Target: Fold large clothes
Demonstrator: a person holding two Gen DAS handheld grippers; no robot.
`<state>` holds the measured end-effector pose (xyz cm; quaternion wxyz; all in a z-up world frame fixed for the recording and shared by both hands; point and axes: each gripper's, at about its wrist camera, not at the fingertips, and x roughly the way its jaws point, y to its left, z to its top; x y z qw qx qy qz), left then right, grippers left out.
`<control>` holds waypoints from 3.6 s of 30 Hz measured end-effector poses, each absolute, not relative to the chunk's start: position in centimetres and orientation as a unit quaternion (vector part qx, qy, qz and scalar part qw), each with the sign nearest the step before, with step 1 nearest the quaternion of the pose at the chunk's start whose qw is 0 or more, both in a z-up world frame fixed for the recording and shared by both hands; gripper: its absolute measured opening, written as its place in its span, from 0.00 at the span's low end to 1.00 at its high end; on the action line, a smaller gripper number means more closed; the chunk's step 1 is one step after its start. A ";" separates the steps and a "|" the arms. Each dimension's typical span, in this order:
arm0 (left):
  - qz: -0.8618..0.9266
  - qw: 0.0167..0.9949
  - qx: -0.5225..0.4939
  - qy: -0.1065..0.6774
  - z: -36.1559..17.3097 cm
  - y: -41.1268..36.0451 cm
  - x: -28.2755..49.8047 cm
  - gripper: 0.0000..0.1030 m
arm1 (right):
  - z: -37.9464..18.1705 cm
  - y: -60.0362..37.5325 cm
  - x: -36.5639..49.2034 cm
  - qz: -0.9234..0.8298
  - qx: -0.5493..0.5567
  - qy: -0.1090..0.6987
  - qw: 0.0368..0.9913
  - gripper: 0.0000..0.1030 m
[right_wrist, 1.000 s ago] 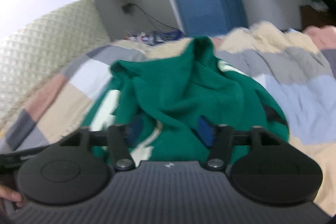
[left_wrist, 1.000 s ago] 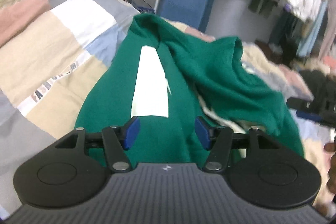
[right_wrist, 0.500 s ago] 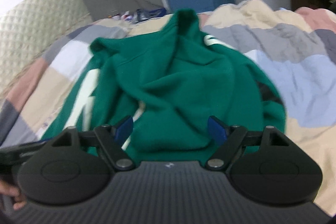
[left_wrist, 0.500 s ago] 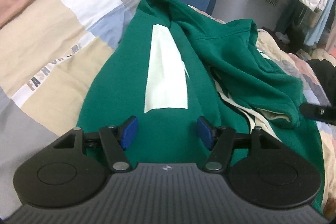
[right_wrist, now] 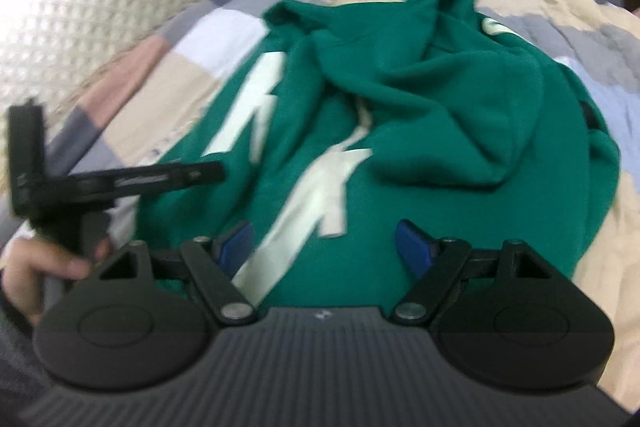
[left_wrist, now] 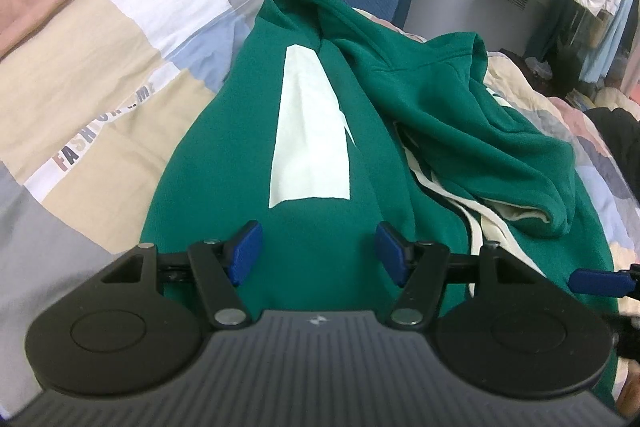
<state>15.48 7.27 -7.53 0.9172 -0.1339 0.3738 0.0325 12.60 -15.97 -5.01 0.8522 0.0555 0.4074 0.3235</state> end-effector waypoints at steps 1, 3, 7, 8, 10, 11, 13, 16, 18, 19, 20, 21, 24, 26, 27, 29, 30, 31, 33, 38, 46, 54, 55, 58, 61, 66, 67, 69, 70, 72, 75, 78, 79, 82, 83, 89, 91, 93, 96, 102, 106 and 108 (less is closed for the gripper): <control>0.033 0.918 -0.132 0.374 -7.5 7.2 15.5 0.66 | -4.9 -15.6 12.2 0.329 0.043 0.406 0.852 0.77; 0.036 0.918 -0.132 0.372 -7.5 7.3 15.5 0.66 | -5.3 -14.8 11.6 0.337 0.016 0.412 0.847 0.76; 0.042 0.920 -0.154 0.359 -7.1 7.9 15.1 0.66 | -6.5 -13.4 10.0 0.333 -0.059 0.413 0.845 0.73; 0.041 0.920 -0.160 0.355 -7.0 8.2 15.0 0.66 | -6.7 -13.1 9.5 0.328 -0.079 0.407 0.849 0.71; 0.035 0.922 -0.161 0.351 -6.7 8.6 14.7 0.66 | -6.6 -13.0 8.9 0.317 -0.106 0.399 0.854 0.46; 0.035 0.922 -0.167 0.346 -6.5 8.8 14.4 0.66 | -6.3 -13.3 8.8 0.318 -0.100 0.399 0.854 0.39; 0.029 0.925 -0.174 0.338 -6.1 9.1 13.8 0.66 | -5.5 -14.3 8.9 0.310 -0.070 0.406 0.857 0.16; 0.011 0.925 -0.182 0.334 -5.5 9.1 12.9 0.66 | -4.4 -15.8 8.6 0.301 -0.040 0.398 0.866 0.10; -0.003 0.926 -0.190 0.326 -4.9 8.8 12.1 0.66 | -3.7 -17.1 8.7 0.287 -0.018 0.392 0.874 0.08; -0.007 0.927 -0.190 0.323 -4.7 8.6 11.7 0.66 | -3.3 -17.7 8.7 0.278 -0.008 0.388 0.879 0.08; -0.012 0.928 -0.187 0.323 -4.5 8.2 11.5 0.66 | -2.8 -18.6 8.9 0.264 0.003 0.382 0.886 0.08; -0.017 0.929 -0.178 0.325 -4.4 7.7 11.5 0.66 | -2.6 -19.3 9.2 0.251 0.013 0.377 0.891 0.08; -0.013 0.930 -0.140 0.339 -4.7 6.4 12.2 0.66 | -1.7 -22.2 10.0 0.205 0.046 0.367 0.906 0.08; -0.013 0.927 -0.129 0.351 -5.4 6.1 12.8 0.66 | -1.3 -24.0 10.7 0.177 0.059 0.362 0.913 0.08; -0.007 0.927 -0.120 0.354 -5.8 5.8 13.1 0.66 | -1.2 -24.6 11.0 0.165 0.061 0.361 0.916 0.08; 0.012 0.929 -0.093 0.359 -6.6 5.4 13.6 0.66 | -1.1 -25.4 11.9 0.146 0.057 0.362 0.919 0.08; 0.017 0.928 -0.085 0.362 -7.0 5.3 13.8 0.66 | -1.0 -25.7 12.2 0.140 0.055 0.362 0.920 0.07; 0.022 0.927 -0.082 0.367 -7.5 5.3 14.0 0.66 | -0.9 -25.9 12.7 0.135 0.054 0.363 0.920 0.07; 0.031 0.922 -0.074 0.380 -8.4 5.4 14.6 0.62 | -0.8 -26.1 13.5 0.127 0.053 0.363 0.922 0.07; 0.055 0.913 -0.110 0.388 -8.7 7.2 15.3 0.08 | -0.8 -26.3 14.5 0.119 0.070 0.369 0.919 0.07; 0.146 0.921 -0.145 0.332 -5.5 14.0 14.2 0.06 | 0.4 -26.3 15.1 0.108 0.040 0.354 0.928 0.07; 0.251 0.908 -0.168 0.289 -2.8 22.2 13.2 0.06 | 4.7 -28.2 18.6 0.053 -0.007 0.296 0.954 0.07; 0.260 0.905 -0.161 0.296 -3.1 22.8 13.4 0.06 | 5.2 -28.5 19.1 0.043 -0.013 0.288 0.957 0.07; 0.277 0.894 -0.145 0.321 -4.6 23.7 14.2 0.06 | 5.8 -29.6 21.0 0.002 -0.042 0.268 0.962 0.07; 0.283 0.881 -0.158 0.345 -6.0 24.6 15.1 0.07 | 3.4 -31.2 23.6 -0.051 -0.073 0.279 0.956 0.07; 0.273 0.875 -0.148 0.370 -6.8 24.6 15.7 0.08 | -2.9 -34.4 26.0 -0.071 -0.026 0.333 0.940 0.08; 0.270 0.877 -0.149 0.369 -6.6 24.2 15.5 0.13 | -3.8 -34.8 26.0 -0.067 -0.014 0.337 0.939 0.08; 0.273 0.878 -0.150 0.363 -5.8 24.0 15.2 0.26 | -4.7 -34.9 25.8 -0.059 0.000 0.339 0.939 0.08; 0.275 0.880 -0.152 0.356 -5.4 23.8 15.0 0.42 | -4.8 -34.7 25.6 -0.057 0.003 0.334 0.941 0.08; 0.279 0.887 -0.151 0.337 -4.3 23.2 14.3 0.58 | -4.3 -34.7 25.1 -0.054 0.014 0.321 0.945 0.08; 0.259 0.902 -0.140 0.316 -2.6 21.5 13.4 0.59 | -3.0 -34.7 24.3 -0.045 0.044 0.294 0.954 0.12; 0.231 0.919 -0.128 0.293 -1.1 19.2 12.2 0.60 | -2.1 -34.8 22.8 -0.038 0.085 0.270 0.958 0.54; 0.216 0.926 -0.126 0.284 -0.6 18.3 11.8 0.60 | -1.9 -34.7 22.2 -0.026 0.099 0.265 0.959 0.69; 0.152 0.941 -0.137 0.268 0.2 15.5 11.0 0.61 | -0.6 -33.8 20.9 0.003 0.109 0.244 0.964 0.73; 0.132 0.944 -0.143 0.267 0.1 14.8 10.9 0.61 | -0.2 -33.4 20.7 0.013 0.113 0.240 0.964 0.73; 0.059 0.941 -0.173 0.285 -1.5 10.5 11.8 0.61 | 0.7 -26.4 22.4 0.146 0.066 0.258 0.953 0.73; 0.053 0.939 -0.178 0.291 -2.2 9.7 12.1 0.61 | -0.1 -22.9 24.3 0.188 0.034 0.276 0.942 0.73; 0.051 0.936 -0.178 0.300 -3.2 9.8 12.5 0.61 | -1.1 -20.1 26.7 0.212 0.018 0.303 0.929 0.73; 0.048 0.935 -0.170 0.307 -4.2 9.6 12.9 0.61 | -2.9 -16.3 30.2 0.199 -0.035 0.337 0.919 0.72; 0.043 0.930 -0.180 0.318 -5.8 10.5 14.6 0.61 | -5.7 -14.4 36.0 0.172 -0.038 0.419 0.891 0.65; 0.040 0.923 -0.191 0.331 -6.8 11.0 15.4 0.61 | -6.6 -13.3 38.4 0.184 -0.024 0.496 0.848 0.25; 0.038 0.922 -0.195 0.333 -7.0 11.3 15.8 0.61 | -5.8 -11.8 38.9 0.184 -0.063 0.494 0.847 0.15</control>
